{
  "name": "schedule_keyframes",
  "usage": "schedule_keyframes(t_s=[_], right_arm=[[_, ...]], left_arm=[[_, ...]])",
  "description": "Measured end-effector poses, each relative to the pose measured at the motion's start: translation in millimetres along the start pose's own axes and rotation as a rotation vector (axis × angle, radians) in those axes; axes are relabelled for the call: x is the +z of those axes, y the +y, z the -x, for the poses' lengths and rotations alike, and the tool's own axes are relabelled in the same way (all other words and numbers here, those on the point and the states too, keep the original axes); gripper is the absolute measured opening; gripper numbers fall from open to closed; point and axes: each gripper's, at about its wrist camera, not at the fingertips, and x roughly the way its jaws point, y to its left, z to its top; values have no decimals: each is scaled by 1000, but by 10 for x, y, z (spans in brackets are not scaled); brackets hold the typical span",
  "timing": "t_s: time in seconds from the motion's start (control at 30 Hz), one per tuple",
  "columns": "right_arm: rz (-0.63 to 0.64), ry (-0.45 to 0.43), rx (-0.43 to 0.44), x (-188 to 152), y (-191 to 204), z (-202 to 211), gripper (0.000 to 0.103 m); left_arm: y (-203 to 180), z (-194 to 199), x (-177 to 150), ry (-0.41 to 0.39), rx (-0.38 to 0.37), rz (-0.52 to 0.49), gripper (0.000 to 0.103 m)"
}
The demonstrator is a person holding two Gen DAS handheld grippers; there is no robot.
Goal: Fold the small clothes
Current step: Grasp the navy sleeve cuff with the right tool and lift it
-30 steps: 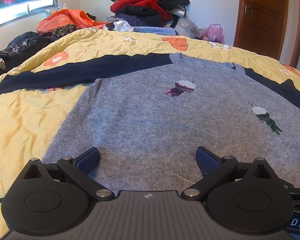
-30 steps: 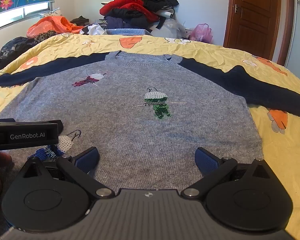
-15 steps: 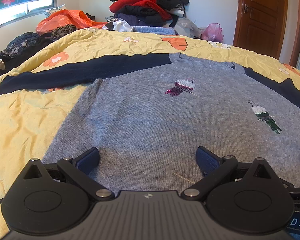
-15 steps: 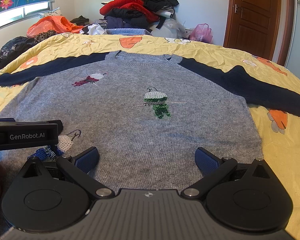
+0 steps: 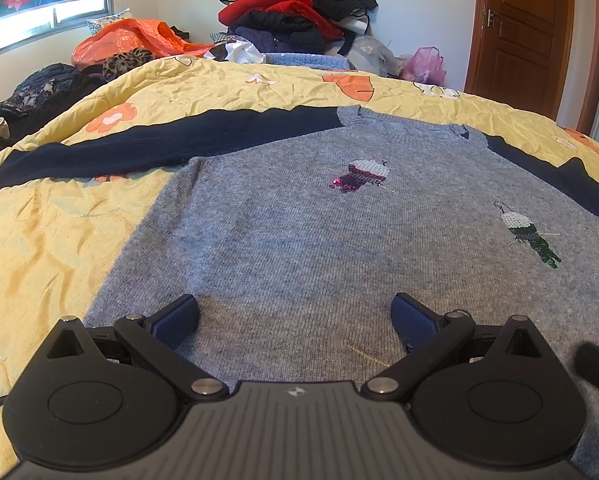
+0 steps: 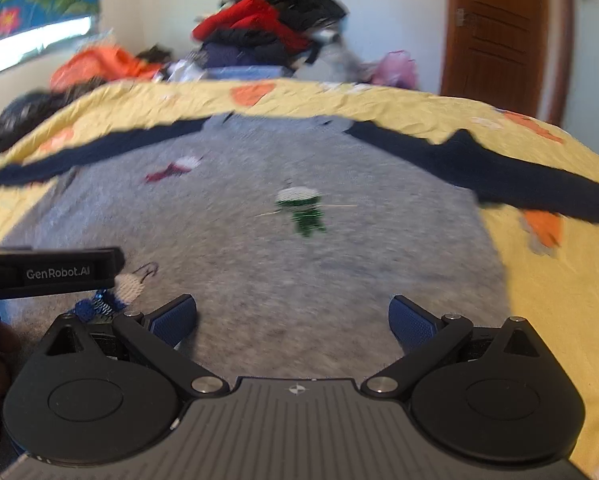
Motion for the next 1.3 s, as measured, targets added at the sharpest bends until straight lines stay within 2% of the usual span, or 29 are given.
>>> schedule_keyframes(t_s=[0.13,0.23,0.27,0.37,0.43,0.5,0.63,0.73,0.8,0.93,1.03,1.1,1.2,1.3], right_arm=[[-159,-23,12,-153,-611,310,102],[-161,-42,-138,-151,-877,563,103],[-164,-49,-154,-108,-927,641,103],[-130,-126,-103,131,-908,769,103],[-49,-148,-108,345,-790,668,103],[29,-141,-157,522,-708,454,103],[129,-70,-380,877,-798,-13,103],[125,-38,-495,968,-1072,-236,102],[94,-40,-518,1006,-1296,-317,102],[-36,-29,-521,1015,-1852,-469,102],[-182,-1,-478,991,-2331,-586,102],[-351,23,-396,962,-2684,-606,101],[-639,-6,-226,847,-3187,-573,101],[-817,-46,-138,736,-3471,-544,101]], left_arm=[[1,3,4,-1,0,2,103],[0,7,4,-2,-3,4,103],[2,5,-9,-3,-5,6,103],[4,6,-11,-3,-5,7,103],[5,7,-10,-3,-6,7,103],[6,7,-10,-2,-6,5,103],[10,5,-9,-1,-5,5,103],[4,4,-8,-1,-2,3,103],[5,4,-8,-1,-2,3,103],[5,3,-9,-1,-1,3,103],[4,2,-10,-1,-1,2,103],[3,3,-12,-1,0,1,103],[5,3,-12,-1,0,1,103],[6,4,-12,-1,0,1,103]])
